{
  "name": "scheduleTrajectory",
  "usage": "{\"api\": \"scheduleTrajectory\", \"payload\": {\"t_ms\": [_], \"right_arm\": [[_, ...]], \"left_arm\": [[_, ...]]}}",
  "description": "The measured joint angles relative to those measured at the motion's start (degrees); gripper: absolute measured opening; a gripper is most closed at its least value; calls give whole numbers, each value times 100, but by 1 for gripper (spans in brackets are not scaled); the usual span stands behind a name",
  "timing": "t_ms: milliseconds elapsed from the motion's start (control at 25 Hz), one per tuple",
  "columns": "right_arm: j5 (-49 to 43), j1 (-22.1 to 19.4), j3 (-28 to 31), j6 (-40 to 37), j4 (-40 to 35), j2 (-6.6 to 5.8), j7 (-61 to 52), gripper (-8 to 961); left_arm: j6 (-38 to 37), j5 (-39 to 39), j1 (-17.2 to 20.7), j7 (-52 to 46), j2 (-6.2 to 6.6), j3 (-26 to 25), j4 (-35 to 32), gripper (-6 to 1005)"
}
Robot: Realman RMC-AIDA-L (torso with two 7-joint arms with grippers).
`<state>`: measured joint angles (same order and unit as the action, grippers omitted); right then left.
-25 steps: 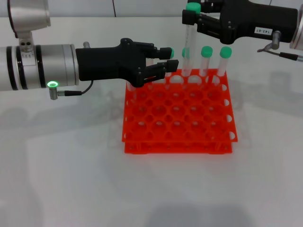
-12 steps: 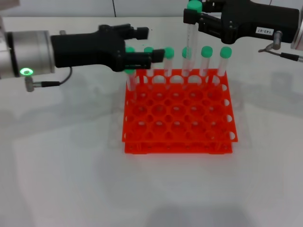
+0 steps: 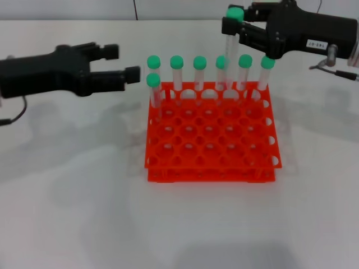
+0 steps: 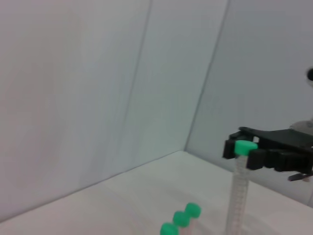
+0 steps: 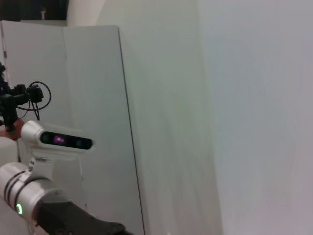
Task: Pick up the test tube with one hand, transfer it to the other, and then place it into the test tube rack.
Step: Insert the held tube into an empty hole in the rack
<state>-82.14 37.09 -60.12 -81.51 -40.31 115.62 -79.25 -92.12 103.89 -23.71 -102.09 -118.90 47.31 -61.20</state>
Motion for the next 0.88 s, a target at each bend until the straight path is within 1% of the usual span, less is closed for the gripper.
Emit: {"api": "scheduleTrajectory", "payload": {"t_ms": [120, 280, 440, 480, 520, 600, 760, 880], "right_arm": [[1, -93, 0, -15, -7, 14, 1, 266], [139, -78, -161, 34, 31, 47, 15, 265], [604, -86, -658, 321, 33, 48, 110, 266], [703, -86, -815, 415, 34, 51, 151, 266], [889, -85, -1097, 636, 36, 54, 208, 266], [1071, -77, -1361, 844, 37, 54, 241, 266], [1742, -61, -2129, 1404, 40, 58, 524, 266], [2218, -60, -2535, 1733, 47, 61, 755, 265]], "left_arm": [[-12, -1, 212, -45, 39, -11, -105, 884], [-52, 73, 550, -80, 148, -119, -248, 883], [-110, 248, 768, -9, 244, -291, -287, 883], [-110, 248, 768, -9, 244, -291, -287, 883], [-112, 293, 797, 8, 261, -320, -289, 883], [-112, 580, 886, 138, 341, -396, -291, 883], [-136, 788, 910, 287, 376, -515, -288, 882], [-199, 864, 927, 513, 410, -615, -240, 882]]}}
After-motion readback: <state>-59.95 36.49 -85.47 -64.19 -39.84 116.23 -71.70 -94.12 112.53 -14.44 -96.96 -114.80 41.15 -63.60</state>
